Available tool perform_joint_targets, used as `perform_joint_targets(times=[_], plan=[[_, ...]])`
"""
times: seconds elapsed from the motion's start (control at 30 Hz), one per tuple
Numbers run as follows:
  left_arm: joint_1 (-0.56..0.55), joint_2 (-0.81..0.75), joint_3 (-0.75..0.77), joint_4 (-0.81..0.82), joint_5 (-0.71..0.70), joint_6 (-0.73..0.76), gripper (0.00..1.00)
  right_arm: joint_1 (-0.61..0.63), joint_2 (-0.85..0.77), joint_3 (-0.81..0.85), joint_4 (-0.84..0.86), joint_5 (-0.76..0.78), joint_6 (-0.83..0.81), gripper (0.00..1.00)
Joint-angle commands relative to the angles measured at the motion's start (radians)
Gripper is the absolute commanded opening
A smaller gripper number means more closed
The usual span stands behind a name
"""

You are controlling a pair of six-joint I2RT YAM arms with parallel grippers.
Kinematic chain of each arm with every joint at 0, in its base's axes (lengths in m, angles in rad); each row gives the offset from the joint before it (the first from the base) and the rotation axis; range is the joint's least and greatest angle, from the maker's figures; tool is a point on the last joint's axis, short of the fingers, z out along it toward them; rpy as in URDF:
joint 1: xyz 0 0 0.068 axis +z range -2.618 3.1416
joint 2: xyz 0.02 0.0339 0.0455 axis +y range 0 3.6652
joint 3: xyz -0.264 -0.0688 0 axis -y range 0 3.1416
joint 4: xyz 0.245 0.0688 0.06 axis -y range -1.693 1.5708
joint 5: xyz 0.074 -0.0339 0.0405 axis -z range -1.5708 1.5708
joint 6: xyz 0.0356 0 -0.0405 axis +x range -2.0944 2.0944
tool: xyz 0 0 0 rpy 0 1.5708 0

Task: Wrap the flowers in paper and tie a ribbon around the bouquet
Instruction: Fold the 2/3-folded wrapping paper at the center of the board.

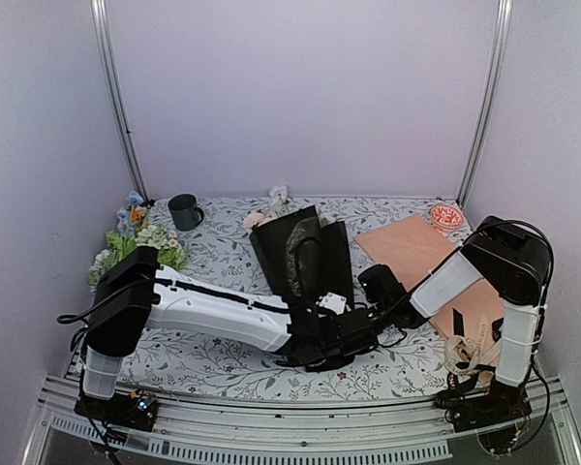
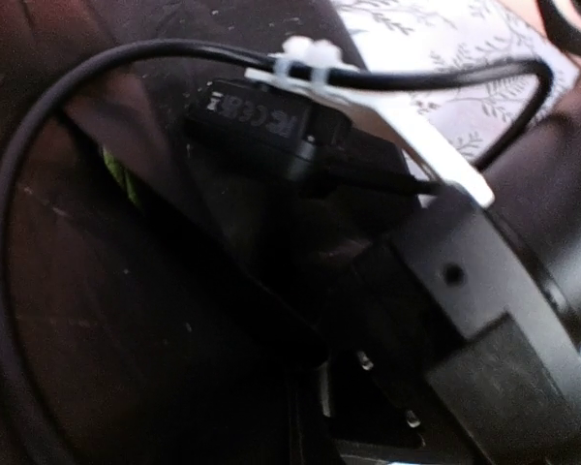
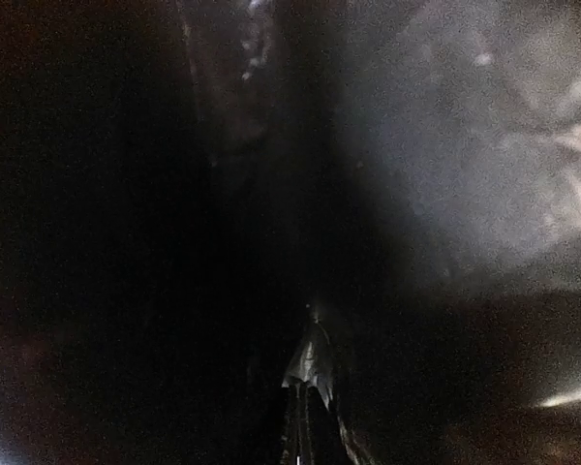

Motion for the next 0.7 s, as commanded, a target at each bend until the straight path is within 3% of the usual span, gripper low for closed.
perform_joint_targets(times=[0.0,0.47,0.67], plan=[[-0.001,0.094,0.023,-0.034,0.137,0.222,0.0,-0.02,-0.068,-0.021,0.153,-0.065,0.09,0.0],[0.027,0.083,-0.116,0.074,0.246,0.364,0.0,-0.131,-0.331,-0.215,0.193,0.069,0.275,0.0],[0.038,0.088,-0.141,0.098,0.262,0.405,0.0,-0.151,-0.422,-0.235,0.131,0.117,0.272,0.0]])
